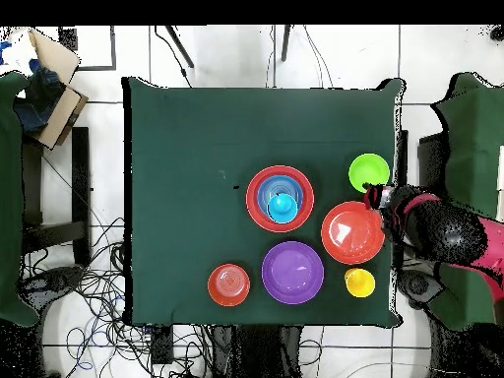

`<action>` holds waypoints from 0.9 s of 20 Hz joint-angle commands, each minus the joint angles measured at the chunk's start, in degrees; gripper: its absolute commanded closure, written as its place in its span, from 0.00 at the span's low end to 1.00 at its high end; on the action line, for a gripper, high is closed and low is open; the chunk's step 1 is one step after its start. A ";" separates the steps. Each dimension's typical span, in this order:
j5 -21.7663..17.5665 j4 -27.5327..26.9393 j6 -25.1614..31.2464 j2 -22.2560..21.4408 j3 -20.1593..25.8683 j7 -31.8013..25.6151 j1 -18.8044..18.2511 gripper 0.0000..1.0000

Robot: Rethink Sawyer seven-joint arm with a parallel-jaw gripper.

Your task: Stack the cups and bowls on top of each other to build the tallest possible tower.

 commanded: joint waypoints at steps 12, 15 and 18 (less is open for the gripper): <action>-5.23 -40.59 26.76 16.35 -0.71 -13.25 16.73 0.00; -6.09 -47.64 29.13 19.61 -0.81 -13.40 19.28 0.00; -7.17 -54.62 33.22 22.40 -0.76 -14.58 21.79 0.00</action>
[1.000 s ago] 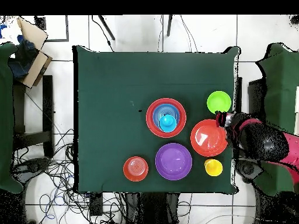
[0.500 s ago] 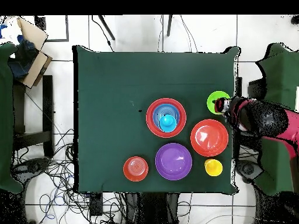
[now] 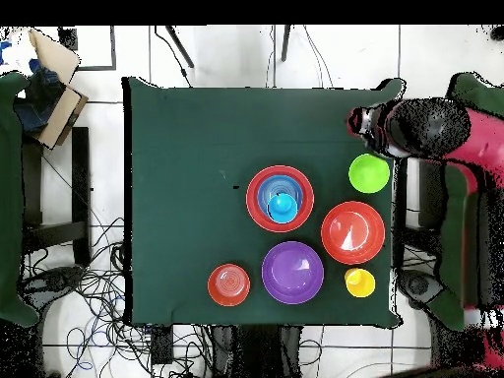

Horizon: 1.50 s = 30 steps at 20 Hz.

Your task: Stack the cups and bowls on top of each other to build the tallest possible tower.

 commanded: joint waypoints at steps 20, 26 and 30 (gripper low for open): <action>-4.80 -9.96 0.56 3.50 -3.19 -11.75 4.57 1.00; -4.78 -5.28 -2.22 1.21 -2.25 -12.50 2.98 0.00; -5.17 -3.40 -3.72 1.15 -2.18 -11.34 2.77 0.00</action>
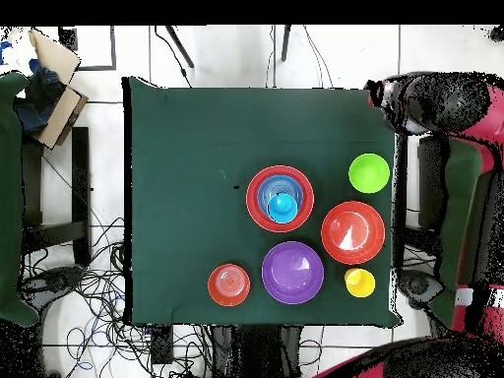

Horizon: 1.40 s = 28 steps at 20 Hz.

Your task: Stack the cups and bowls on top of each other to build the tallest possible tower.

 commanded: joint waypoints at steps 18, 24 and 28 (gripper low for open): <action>-5.19 16.17 -10.72 -5.41 -5.65 -5.40 3.68 0.00; -1.44 21.53 -7.89 -10.55 -7.58 1.51 6.09 0.00; -1.38 22.17 -9.91 -10.43 -8.95 3.02 7.34 0.00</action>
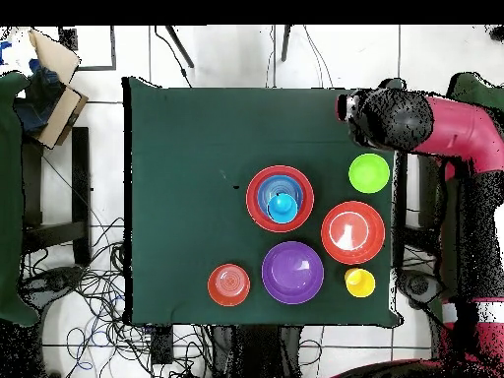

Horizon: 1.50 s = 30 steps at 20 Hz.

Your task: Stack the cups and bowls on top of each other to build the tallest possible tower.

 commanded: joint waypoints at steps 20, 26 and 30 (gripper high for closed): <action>-1.96 3.83 -6.46 8.13 -2.77 -4.35 -0.77 0.00; -3.81 4.83 -9.89 9.30 -3.56 -5.27 -1.96 0.00; -4.32 6.74 -11.24 9.37 -3.35 -6.73 -3.37 0.00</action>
